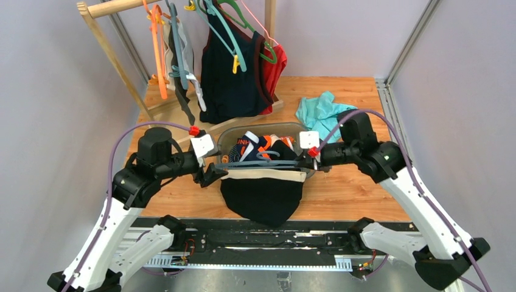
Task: Remove the underwear clipped to the hanger
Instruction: Remove the underwear from the hanger.
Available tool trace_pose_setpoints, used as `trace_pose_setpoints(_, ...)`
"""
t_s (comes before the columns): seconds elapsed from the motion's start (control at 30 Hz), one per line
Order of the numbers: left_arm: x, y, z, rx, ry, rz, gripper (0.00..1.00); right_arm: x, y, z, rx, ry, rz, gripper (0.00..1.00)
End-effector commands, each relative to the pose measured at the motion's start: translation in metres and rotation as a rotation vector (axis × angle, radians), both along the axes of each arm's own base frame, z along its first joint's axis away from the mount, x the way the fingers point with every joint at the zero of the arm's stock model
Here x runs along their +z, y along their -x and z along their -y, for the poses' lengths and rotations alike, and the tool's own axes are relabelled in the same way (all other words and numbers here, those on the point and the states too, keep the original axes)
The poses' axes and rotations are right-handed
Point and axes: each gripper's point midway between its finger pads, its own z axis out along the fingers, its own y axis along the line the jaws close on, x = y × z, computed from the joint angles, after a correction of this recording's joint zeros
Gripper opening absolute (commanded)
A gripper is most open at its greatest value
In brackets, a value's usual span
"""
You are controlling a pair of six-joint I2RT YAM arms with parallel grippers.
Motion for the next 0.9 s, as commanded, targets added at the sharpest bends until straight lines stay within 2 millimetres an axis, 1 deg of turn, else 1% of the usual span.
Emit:
trace_pose_setpoints(0.0, 0.015, -0.006, -0.001, 0.123, 0.131, -0.143, 0.69, 0.007, -0.002, 0.014, 0.051, 0.036, 0.24, 0.01)
trace_pose_setpoints(0.17, 0.012, -0.027, -0.008, 0.229, 0.28, -0.381, 0.74, 0.009, 0.009, 0.02, 0.108, 0.05, 0.285, 0.01)
trace_pose_setpoints(0.23, 0.009, -0.032, -0.008, 0.22, 0.338, -0.485, 0.78, 0.01, 0.014, 0.018, 0.133, 0.038, 0.275, 0.01)
trace_pose_setpoints(0.3, 0.0, -0.03, -0.006, 0.19, 0.341, -0.55, 0.81, 0.012, 0.017, 0.017, 0.143, 0.026, 0.272, 0.01)
trace_pose_setpoints(0.5, -0.024, -0.02, -0.006, 0.138, 0.282, -0.588, 0.85, 0.017, 0.019, 0.014, 0.141, 0.003, 0.247, 0.01)
trace_pose_setpoints(0.63, -0.037, -0.019, -0.007, 0.128, 0.25, -0.61, 0.88, 0.026, 0.024, 0.01, 0.158, -0.03, 0.231, 0.01)
trace_pose_setpoints(0.87, -0.043, -0.015, -0.002, 0.07, 0.234, -0.644, 0.88, 0.033, 0.026, 0.009, 0.157, -0.052, 0.221, 0.01)
